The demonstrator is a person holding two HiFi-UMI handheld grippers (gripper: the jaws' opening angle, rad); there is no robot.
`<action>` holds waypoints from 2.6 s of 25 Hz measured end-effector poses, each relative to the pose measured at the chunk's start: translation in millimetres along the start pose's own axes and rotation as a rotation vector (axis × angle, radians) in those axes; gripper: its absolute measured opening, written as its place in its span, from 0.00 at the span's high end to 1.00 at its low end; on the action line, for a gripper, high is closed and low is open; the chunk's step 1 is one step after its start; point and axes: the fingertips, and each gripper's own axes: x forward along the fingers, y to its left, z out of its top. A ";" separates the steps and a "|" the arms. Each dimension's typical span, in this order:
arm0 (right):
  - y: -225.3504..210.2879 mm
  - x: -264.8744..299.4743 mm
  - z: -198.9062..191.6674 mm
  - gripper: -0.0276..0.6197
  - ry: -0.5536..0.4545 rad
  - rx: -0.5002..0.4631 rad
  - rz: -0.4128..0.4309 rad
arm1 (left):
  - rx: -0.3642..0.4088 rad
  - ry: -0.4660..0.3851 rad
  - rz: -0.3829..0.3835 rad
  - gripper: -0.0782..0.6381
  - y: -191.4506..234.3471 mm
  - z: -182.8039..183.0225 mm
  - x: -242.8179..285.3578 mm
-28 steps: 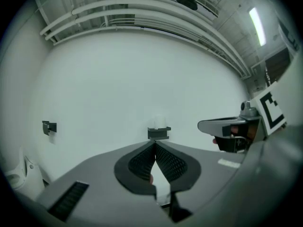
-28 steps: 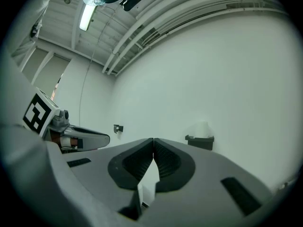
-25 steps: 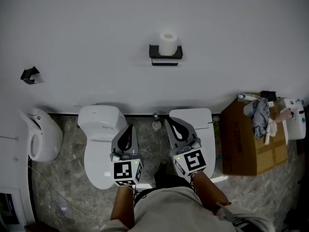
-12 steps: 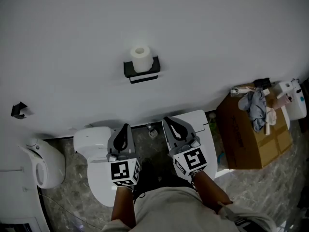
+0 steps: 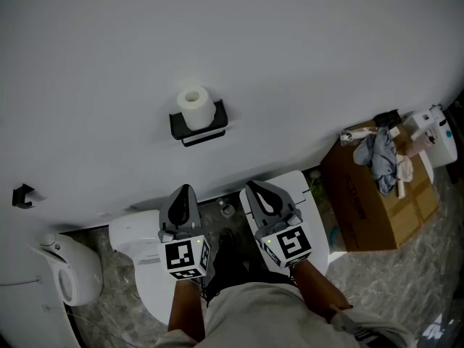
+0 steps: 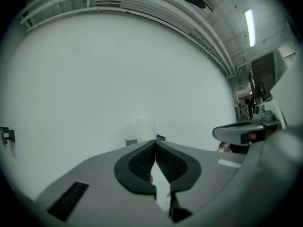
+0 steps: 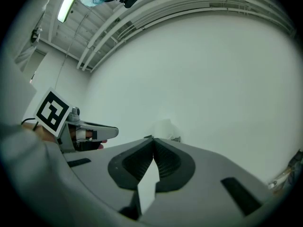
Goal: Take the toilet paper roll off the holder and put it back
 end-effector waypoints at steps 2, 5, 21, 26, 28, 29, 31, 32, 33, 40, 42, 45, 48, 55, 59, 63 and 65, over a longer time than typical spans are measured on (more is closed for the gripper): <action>-5.3 8.4 -0.2 0.95 0.001 -0.002 -0.012 | -0.010 -0.005 0.007 0.88 7.4 3.8 13.6; -10.9 22.6 0.9 0.95 0.011 -0.012 -0.020 | -0.022 -0.010 -0.001 0.88 15.0 9.7 33.5; -39.4 73.1 -3.9 0.95 0.020 0.022 -0.107 | -0.012 0.041 -0.148 0.60 27.0 16.1 108.7; -43.8 76.1 -8.2 0.95 0.031 0.019 -0.128 | -0.017 0.053 -0.159 0.45 31.9 17.1 125.1; -47.4 77.6 -10.7 0.95 0.043 0.022 -0.136 | -0.017 0.058 -0.168 0.43 32.3 17.1 131.9; -49.4 78.3 -12.1 0.95 0.047 0.021 -0.139 | -0.017 0.059 -0.169 0.42 33.2 16.9 135.3; -54.1 79.8 -12.9 0.95 0.044 0.015 -0.150 | -0.020 0.058 -0.166 0.40 35.9 17.2 141.9; -56.5 80.7 -12.4 0.95 0.042 0.012 -0.156 | -0.023 0.056 -0.163 0.39 37.4 17.7 145.2; -59.0 81.6 -12.0 0.95 0.041 0.011 -0.163 | -0.026 0.053 -0.162 0.37 38.5 18.4 148.5; -73.4 93.7 -4.5 0.95 0.026 0.010 -0.186 | -0.002 0.085 -0.205 0.30 34.7 15.9 175.3; -79.7 95.4 -6.4 0.95 0.028 0.013 -0.199 | 0.002 0.093 -0.202 0.30 35.9 15.5 181.5; -86.3 98.6 -8.0 0.95 0.032 0.019 -0.213 | 0.008 0.105 -0.200 0.30 39.6 15.1 189.3; -90.7 103.7 -7.1 0.95 0.029 0.019 -0.222 | 0.022 0.118 -0.207 0.30 41.4 14.5 197.3; -99.3 110.8 -9.4 0.95 0.036 0.023 -0.245 | 0.032 0.146 -0.225 0.30 42.1 11.3 210.2; -101.5 112.5 -6.8 0.95 0.032 0.022 -0.259 | 0.057 0.174 -0.247 0.30 39.4 10.0 213.7; -102.1 114.1 -8.2 0.95 0.031 0.029 -0.263 | 0.072 0.188 -0.260 0.30 38.2 9.7 218.0; -103.2 114.6 -8.3 0.95 0.031 0.027 -0.265 | 0.074 0.189 -0.259 0.30 38.1 8.7 220.7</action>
